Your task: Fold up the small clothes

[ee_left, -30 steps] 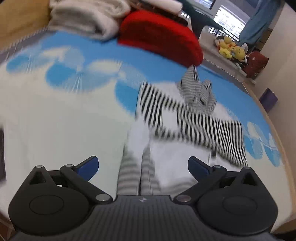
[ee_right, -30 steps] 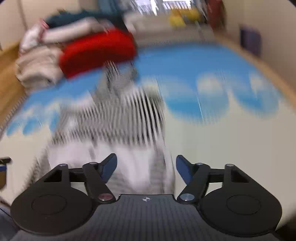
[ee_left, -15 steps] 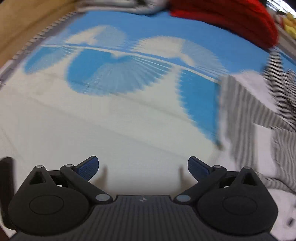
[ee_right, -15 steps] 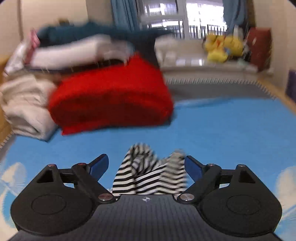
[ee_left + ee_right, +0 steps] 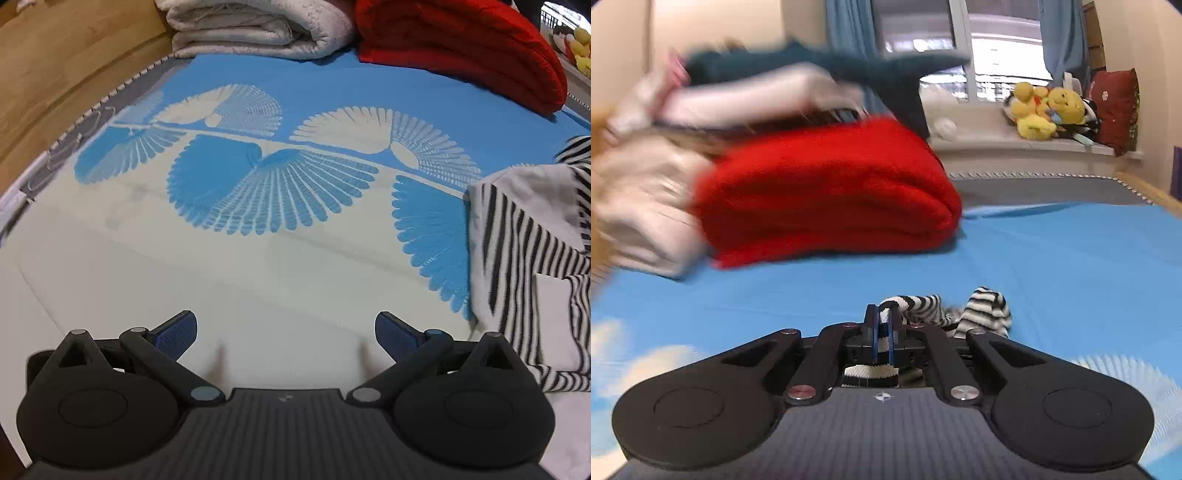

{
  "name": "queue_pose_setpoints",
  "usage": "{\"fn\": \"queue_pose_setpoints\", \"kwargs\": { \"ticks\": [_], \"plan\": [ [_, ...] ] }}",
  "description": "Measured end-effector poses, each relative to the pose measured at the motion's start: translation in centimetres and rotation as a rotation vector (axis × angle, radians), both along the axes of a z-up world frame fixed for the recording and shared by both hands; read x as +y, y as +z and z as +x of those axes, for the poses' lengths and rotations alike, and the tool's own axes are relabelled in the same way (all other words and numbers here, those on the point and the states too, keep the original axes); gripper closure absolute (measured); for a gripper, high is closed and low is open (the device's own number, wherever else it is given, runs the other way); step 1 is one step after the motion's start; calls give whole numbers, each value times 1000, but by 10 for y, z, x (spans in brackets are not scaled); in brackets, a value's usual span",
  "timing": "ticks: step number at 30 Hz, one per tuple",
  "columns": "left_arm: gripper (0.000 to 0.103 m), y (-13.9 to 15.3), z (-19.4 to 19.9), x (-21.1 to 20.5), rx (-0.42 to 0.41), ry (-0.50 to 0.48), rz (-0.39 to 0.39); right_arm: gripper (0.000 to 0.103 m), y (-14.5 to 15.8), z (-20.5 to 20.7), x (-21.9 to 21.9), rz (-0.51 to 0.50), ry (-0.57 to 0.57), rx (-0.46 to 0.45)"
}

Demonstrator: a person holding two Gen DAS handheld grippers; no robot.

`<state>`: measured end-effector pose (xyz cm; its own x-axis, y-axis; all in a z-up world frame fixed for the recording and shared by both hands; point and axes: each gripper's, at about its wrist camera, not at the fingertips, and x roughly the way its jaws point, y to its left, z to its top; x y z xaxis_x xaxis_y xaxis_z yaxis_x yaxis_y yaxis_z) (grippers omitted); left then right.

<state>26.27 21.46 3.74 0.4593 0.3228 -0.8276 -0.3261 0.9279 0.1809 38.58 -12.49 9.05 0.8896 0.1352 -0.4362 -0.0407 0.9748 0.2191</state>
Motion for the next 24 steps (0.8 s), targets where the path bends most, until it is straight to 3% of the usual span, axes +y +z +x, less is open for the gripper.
{"fn": "queue_pose_setpoints", "kwargs": {
  "ticks": [2, 4, 5, 6, 7, 9, 13, 15, 17, 21, 24],
  "plan": [
    [0, 0, 2, 4, -2, 24, 34, 93, 4, -71, -4, 65, 115, 46],
    [0, 0, 3, 13, -3, 60, 32, 72, -17, -137, -1, 151, 349, 235],
    [0, -1, 3, 17, -2, 78, 24, 56, -31, -164, 5, 128, 421, 349],
    [0, -1, 3, 21, 0, 97, 14, 55, -39, -184, 9, 75, 438, 405],
    [0, -2, 3, 25, 3, 111, 5, 55, -42, -204, 10, 3, 442, 410],
    [0, -4, 1, 31, 9, 136, -1, 51, -26, -213, -2, -69, 382, 320],
    [0, -9, 1, 36, 26, 149, 5, 30, 24, -167, -35, -68, 145, 146],
    [0, -10, 2, 35, 23, 143, -4, 27, 28, -125, -39, -151, 58, 118],
    [0, -11, 6, 29, 24, 107, -25, 25, 16, -84, -37, -327, -63, 120],
    [0, -11, 12, 5, 26, 14, -16, 20, -41, -39, -26, -537, 128, 344],
    [0, -17, 15, -11, 36, -25, 20, 25, -80, -24, -10, -789, 124, 316]
  ]
}}
